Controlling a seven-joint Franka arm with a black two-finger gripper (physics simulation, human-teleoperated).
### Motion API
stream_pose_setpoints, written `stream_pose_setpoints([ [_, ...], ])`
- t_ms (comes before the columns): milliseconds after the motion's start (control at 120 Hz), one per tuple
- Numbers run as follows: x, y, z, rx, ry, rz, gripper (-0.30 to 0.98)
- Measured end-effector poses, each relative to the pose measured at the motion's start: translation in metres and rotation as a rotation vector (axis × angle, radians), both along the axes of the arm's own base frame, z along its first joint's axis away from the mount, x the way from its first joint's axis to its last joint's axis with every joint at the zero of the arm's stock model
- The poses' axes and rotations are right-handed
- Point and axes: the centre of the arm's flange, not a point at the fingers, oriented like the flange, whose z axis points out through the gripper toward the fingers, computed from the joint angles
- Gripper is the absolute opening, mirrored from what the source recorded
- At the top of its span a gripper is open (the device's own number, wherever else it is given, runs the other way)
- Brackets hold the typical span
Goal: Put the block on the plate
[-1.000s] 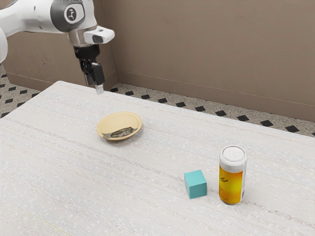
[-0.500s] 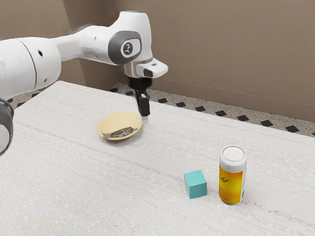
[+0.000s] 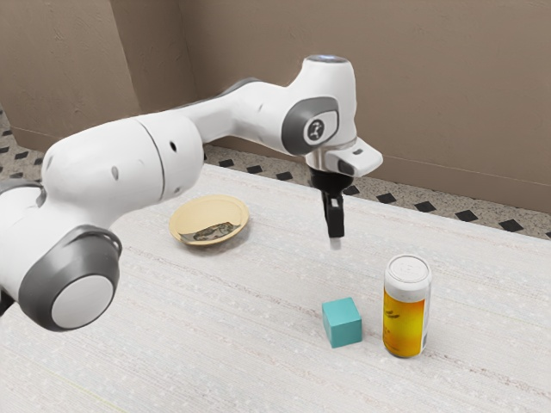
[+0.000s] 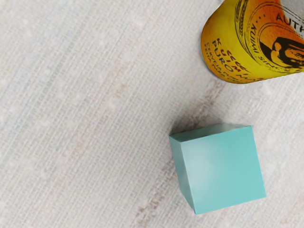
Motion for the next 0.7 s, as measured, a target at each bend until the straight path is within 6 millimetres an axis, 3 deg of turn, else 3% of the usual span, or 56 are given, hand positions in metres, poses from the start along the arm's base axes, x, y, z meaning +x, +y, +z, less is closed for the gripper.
stream_pose_setpoints([
  [100,-0.013,-0.034,-0.004,-0.012,0.002,-0.047,0.68],
  [175,-0.019,-0.044,-0.013,-0.021,0.016,-0.058,0.68],
  [292,-0.023,-0.043,-0.034,-0.025,0.039,-0.05,0.68],
  [525,-0.038,-0.038,-0.103,-0.034,0.094,-0.024,0.68],
  [700,-0.04,-0.034,-0.122,-0.049,0.081,-0.005,0.69],
])
